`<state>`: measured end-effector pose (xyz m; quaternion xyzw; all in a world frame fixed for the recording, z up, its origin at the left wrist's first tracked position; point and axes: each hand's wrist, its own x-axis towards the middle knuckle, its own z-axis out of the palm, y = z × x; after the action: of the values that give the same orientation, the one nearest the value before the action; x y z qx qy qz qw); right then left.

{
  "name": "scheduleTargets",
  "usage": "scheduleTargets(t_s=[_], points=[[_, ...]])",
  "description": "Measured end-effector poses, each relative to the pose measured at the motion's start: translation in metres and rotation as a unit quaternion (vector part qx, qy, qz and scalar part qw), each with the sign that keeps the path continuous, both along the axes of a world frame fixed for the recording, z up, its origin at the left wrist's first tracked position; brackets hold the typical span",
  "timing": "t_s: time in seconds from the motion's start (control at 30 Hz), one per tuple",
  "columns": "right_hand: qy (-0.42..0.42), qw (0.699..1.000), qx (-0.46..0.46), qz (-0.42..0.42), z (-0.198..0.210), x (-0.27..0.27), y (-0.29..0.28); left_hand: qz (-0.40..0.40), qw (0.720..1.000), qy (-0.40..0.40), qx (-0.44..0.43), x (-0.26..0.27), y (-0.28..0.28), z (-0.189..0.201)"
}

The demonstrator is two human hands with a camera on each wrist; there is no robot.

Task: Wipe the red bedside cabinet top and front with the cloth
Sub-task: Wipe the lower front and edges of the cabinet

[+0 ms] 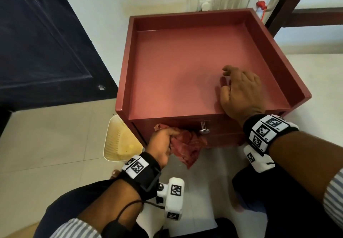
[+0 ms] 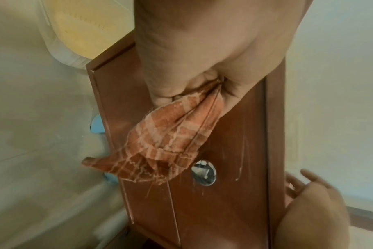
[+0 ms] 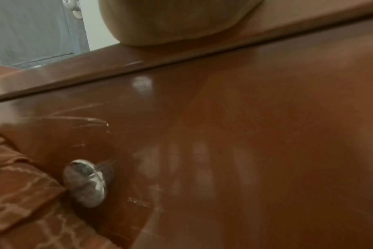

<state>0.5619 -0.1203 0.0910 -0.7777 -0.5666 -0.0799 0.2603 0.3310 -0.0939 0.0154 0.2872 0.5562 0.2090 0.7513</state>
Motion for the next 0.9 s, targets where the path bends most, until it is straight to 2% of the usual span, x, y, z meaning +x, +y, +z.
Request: scheduleTargets(t_s=[0.17, 0.3, 0.4, 0.53, 0.7, 0.8, 0.9], points=[[0.004, 1.000, 0.003, 0.005, 0.000, 0.000, 0.000, 0.094, 0.995, 0.028, 0.031, -0.030, 0.010, 0.009], [0.003, 1.000, 0.008, 0.002, -0.002, 0.001, 0.001, 0.122, 0.992, 0.030, 0.029, -0.021, 0.007, 0.003], [0.003, 1.000, 0.009, -0.001, -0.002, 0.000, 0.001, 0.088, 0.995, 0.035, 0.015, 0.011, -0.009, -0.005], [-0.004, 1.000, -0.004, -0.001, -0.002, 0.001, 0.001, -0.029, 0.999, -0.039, -0.012, 0.060, -0.034, -0.013], [-0.007, 1.000, -0.015, 0.001, 0.000, 0.000, 0.001, -0.036, 0.995, -0.067, -0.060, 0.098, -0.050, -0.033], [0.000, 1.000, -0.016, 0.006, 0.002, -0.001, 0.001, -0.024, 0.997, -0.065, -0.033, 0.098, -0.053, -0.035], [-0.002, 1.000, -0.018, 0.007, 0.001, 0.000, 0.000, -0.015, 0.998, -0.047, 0.032, 0.082, -0.050, -0.033]])
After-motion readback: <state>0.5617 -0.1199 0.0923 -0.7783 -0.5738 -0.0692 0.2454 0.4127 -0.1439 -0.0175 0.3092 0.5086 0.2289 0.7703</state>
